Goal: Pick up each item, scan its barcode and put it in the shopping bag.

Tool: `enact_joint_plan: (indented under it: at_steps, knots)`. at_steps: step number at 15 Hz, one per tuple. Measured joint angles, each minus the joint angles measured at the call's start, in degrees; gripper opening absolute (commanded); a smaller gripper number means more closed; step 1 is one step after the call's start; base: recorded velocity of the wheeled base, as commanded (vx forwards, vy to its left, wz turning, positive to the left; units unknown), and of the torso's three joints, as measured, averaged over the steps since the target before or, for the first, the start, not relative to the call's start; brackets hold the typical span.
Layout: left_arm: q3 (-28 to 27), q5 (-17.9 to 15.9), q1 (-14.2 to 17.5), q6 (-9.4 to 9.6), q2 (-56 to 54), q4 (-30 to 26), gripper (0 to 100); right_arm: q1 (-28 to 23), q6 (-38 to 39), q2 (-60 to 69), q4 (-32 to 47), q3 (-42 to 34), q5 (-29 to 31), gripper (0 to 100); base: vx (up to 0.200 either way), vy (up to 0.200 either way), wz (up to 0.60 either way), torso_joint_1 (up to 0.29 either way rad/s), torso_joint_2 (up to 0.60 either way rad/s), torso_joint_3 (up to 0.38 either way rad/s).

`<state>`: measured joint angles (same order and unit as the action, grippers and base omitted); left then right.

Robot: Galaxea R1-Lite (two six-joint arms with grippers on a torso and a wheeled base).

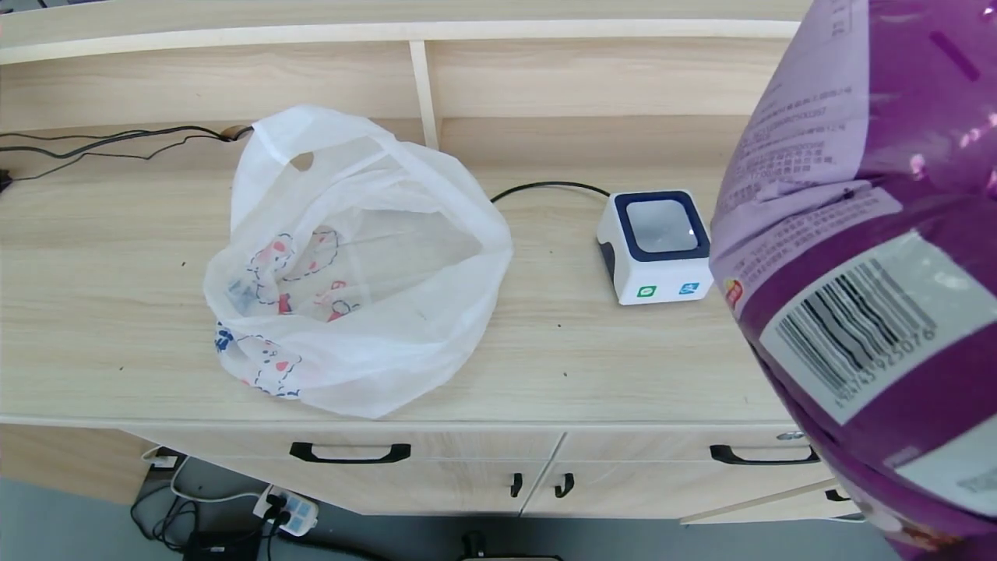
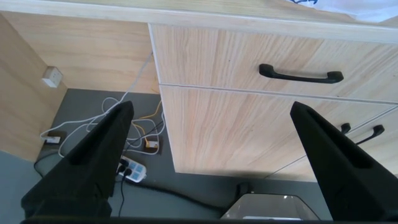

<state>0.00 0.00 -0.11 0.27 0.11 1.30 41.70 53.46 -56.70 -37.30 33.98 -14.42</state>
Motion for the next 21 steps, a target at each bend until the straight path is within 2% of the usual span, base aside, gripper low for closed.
enact_joint_plan:
  at_steps: [4, 7, 10, 14, 17, 21]
  knots:
    - [0.0, 0.0, 0.0, 0.16, 0.0, 0.0, 100, 7.02, 10.95, -1.34, -7.23, -8.01, -1.28, 0, 0.0, 0.0, 0.0, 0.0, 0.0, 0.0]
    - [0.0, 0.0, 0.04, 0.27, 0.0, 0.15, 100, 8.16, 17.82, -1.51, -7.67, -9.62, -1.97, 0, 0.0, 0.0, 0.0, 0.0, 0.0, 0.0]
    - [0.0, 0.0, 0.01, 0.41, 0.0, 0.15, 100, 8.2, 21.37, -4.3, -9.96, -8.01, -3.1, 0, 0.0, 0.0, 0.0, 0.0, 0.0, 0.0]
    - [0.0, 0.0, 0.0, 0.44, 0.0, 0.15, 100, 7.33, 23.61, -8.46, -11.61, -5.29, -3.32, 0, 0.0, 0.0, 0.0, 0.0, 0.0, 0.0]
    - [0.0, 0.0, 0.04, 0.44, 0.0, 0.15, 100, 6.52, 26.88, -10.25, -16.29, -4.74, -3.61, 0, 0.0, 0.0, 0.0, 0.0, 0.0, 0.0]
    - [0.0, 0.0, 0.0, 0.44, 0.0, 0.02, 100, 6.28, 24.31, -10.75, -18.59, -5.6, -4.66, 0, 0.0, 0.0, 0.0, 0.0, 0.0, 0.0]
